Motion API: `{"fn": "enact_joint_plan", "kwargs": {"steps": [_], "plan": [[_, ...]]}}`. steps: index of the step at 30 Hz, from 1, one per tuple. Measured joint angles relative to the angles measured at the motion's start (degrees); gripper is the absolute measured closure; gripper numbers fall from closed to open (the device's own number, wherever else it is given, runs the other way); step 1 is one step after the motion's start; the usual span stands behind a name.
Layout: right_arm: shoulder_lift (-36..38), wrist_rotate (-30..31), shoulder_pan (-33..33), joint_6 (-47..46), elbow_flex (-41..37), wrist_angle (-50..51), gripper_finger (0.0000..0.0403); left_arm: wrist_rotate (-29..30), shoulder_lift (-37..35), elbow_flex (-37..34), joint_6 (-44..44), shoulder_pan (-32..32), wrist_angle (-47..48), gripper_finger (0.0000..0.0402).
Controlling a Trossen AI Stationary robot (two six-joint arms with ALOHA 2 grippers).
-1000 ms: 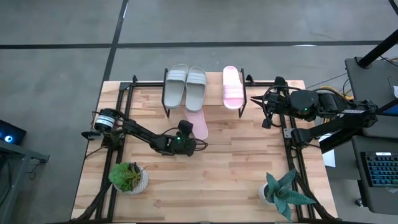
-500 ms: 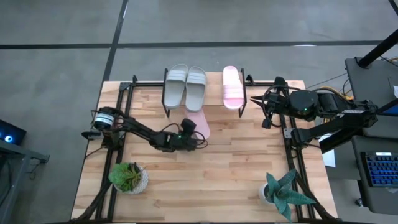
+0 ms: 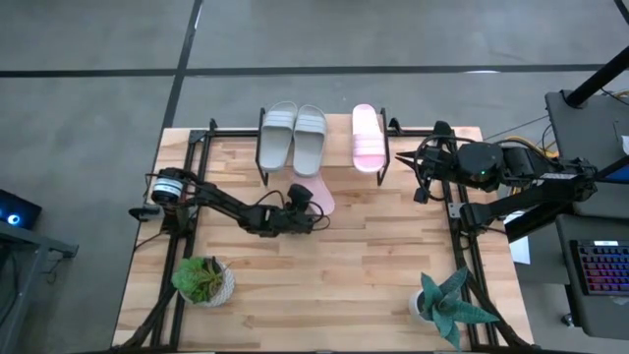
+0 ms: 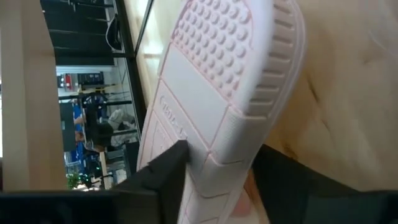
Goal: Pick and place slides into the shelf
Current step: Put the pink slide on the shelf
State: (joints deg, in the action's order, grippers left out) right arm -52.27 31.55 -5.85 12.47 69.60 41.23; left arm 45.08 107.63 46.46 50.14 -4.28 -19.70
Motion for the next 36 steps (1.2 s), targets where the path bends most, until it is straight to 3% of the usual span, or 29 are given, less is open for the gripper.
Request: {"fn": "enact_joint_plan", "kwargs": {"steps": [7,14,22,36], "plan": [[0.0,0.0,0.0,0.0,0.0,0.0,0.0380,-1.2,0.1,0.6,0.1,0.3,-0.1,0.0348],[0.0,0.0,0.0,0.0,0.0,0.0,0.0380,-1.6,-1.7,0.7,-0.1,-1.1,0.8,0.0349],[0.0,0.0,0.0,0.0,0.0,0.0,0.0381,-3.5,-8.4,1.2,-1.5,-5.4,2.0,0.0350],[0.0,-2.7,0.0,1.5,0.0,-0.8,0.0381,-18.3,-28.4,1.1,-23.6,-7.6,2.2,0.0360]]}}
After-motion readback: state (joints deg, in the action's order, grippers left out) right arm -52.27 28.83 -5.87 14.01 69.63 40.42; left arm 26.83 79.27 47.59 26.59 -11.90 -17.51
